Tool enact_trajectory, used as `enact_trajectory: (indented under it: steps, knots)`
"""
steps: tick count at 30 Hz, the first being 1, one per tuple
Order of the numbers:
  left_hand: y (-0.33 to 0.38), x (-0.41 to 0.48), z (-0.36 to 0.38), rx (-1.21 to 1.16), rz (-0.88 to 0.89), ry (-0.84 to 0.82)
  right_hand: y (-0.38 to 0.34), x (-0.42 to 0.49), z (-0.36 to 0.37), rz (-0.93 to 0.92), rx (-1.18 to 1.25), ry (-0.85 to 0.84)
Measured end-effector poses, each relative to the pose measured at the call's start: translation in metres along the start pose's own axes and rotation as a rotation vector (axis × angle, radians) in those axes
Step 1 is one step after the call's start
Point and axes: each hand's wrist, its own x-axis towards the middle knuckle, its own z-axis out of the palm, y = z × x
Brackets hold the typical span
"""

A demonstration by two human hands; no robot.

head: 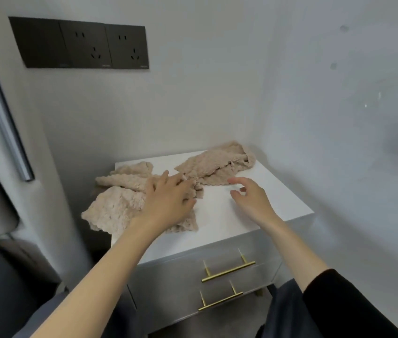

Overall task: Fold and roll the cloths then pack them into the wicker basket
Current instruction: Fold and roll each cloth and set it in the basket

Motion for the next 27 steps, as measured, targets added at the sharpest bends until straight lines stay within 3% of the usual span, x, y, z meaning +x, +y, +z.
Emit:
enact_trajectory:
  steps: [3,7,12,16,21,24,27]
  knots:
    - [-0.003,0.011,0.020,0.146,-0.054,-0.132,0.015,0.016,0.013,-0.072,-0.175,-0.003]
    - [-0.007,0.018,0.038,0.233,-0.070,-0.079,0.028,0.035,0.023,-0.137,-0.456,-0.030]
    - [-0.014,0.031,0.045,0.249,-0.080,-0.085,0.032,0.051,0.030,-0.170,-0.640,-0.047]
    - [-0.015,0.039,0.045,0.243,-0.102,-0.073,0.034,0.054,0.026,-0.229,-0.560,0.063]
    - [-0.009,0.042,0.045,0.249,-0.115,-0.020,0.037,0.053,0.000,-0.099,-0.301,0.231]
    - [-0.005,0.042,0.043,0.165,-0.099,0.042,0.045,0.050,-0.012,-0.124,-0.275,0.089]
    - [0.005,0.042,0.043,0.097,-0.064,0.074,0.051,0.047,-0.005,-0.195,-0.420,-0.060]
